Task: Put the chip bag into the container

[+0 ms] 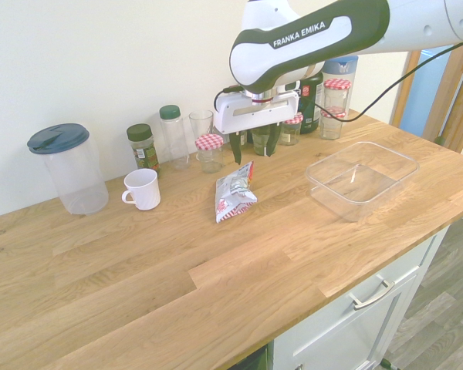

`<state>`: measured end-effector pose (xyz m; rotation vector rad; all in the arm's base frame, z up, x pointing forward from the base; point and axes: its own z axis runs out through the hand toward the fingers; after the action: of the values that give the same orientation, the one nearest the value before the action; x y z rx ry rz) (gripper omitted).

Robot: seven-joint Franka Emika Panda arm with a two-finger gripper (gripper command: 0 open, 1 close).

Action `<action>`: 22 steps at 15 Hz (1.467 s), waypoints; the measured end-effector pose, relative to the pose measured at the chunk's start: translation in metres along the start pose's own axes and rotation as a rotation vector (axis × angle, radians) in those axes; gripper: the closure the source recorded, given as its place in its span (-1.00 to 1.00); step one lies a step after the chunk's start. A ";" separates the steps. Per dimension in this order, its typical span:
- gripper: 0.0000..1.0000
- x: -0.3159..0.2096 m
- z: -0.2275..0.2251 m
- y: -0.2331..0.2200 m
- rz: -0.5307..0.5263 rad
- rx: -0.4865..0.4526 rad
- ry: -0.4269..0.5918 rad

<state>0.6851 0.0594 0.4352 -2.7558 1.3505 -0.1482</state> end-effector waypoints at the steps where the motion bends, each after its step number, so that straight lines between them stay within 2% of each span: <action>1: -1.00 0.005 0.007 -0.003 0.005 -0.001 -0.004; 5: -1.00 0.012 0.044 -0.014 0.016 -0.017 -0.037; 6: 1.00 0.013 0.052 -0.015 0.020 -0.021 -0.046; 22: 1.00 -0.016 0.062 -0.030 0.038 -0.017 -0.053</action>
<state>0.7058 0.0913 0.3757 -2.7247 1.3968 -0.0619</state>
